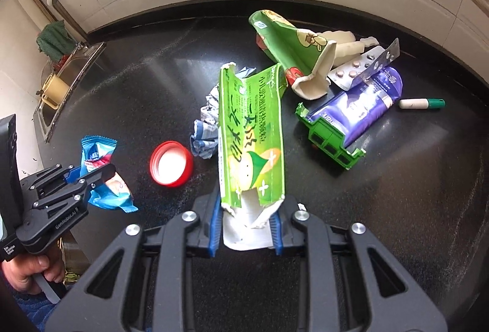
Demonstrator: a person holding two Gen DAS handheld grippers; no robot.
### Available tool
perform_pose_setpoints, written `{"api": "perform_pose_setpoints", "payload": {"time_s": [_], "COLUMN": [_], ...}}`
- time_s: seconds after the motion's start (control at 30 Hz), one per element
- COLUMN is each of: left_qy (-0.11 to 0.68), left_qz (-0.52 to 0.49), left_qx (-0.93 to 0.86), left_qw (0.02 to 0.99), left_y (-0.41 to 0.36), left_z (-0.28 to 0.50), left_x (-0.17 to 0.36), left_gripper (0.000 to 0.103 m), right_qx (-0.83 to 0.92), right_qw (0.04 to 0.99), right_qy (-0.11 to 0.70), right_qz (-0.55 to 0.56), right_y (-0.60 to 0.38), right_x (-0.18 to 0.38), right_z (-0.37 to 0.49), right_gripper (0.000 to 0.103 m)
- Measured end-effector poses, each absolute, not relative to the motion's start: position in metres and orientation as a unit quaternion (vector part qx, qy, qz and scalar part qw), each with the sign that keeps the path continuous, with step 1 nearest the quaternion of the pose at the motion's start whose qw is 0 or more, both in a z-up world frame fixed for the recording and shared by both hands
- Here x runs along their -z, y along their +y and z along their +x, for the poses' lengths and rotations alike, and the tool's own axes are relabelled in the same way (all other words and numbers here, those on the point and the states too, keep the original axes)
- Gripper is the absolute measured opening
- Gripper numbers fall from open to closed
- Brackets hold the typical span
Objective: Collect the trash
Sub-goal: 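Carry wrapper and carton to the bin and open both tools over it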
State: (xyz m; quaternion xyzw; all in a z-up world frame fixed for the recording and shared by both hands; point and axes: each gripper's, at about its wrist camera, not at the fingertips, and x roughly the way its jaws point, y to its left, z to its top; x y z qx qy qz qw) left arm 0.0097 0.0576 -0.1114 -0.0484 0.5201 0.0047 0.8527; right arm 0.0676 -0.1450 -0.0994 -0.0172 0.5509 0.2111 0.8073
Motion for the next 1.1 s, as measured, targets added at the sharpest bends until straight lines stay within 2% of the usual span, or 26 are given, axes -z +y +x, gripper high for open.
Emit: {"api": "perform_pose_setpoints", "payload": {"time_s": [0.27, 0.57, 0.8, 1.1], "left_qy": [0.502, 0.483, 0.469, 0.45], "left_qz": [-0.077, -0.162, -0.238, -0.333], "left_qx": [-0.061, -0.196, -0.297, -0.396], "left_qw": [0.859, 0.838, 0.797, 0.727], "left_y": [0.101, 0.207, 0.277, 0.343], "left_z": [-0.025, -0.109, -0.204, -0.324], "left_x": [0.102, 0.106, 0.124, 0.175], "left_gripper": [0.022, 0.022, 0.022, 0.022], "right_qx": [-0.263, -0.409, -0.546, -0.638], "right_qw": [0.796, 0.724, 0.625, 0.501], "right_qy": [0.543, 0.535, 0.507, 0.489], "right_qz": [-0.053, -0.146, -0.234, -0.32], "right_y": [-0.09, 0.061, 0.201, 0.322], "right_x": [0.088, 0.089, 0.099, 0.128], "right_z": [0.056, 0.02, -0.06, -0.177], "right_gripper": [0.026, 0.026, 0.026, 0.026]}}
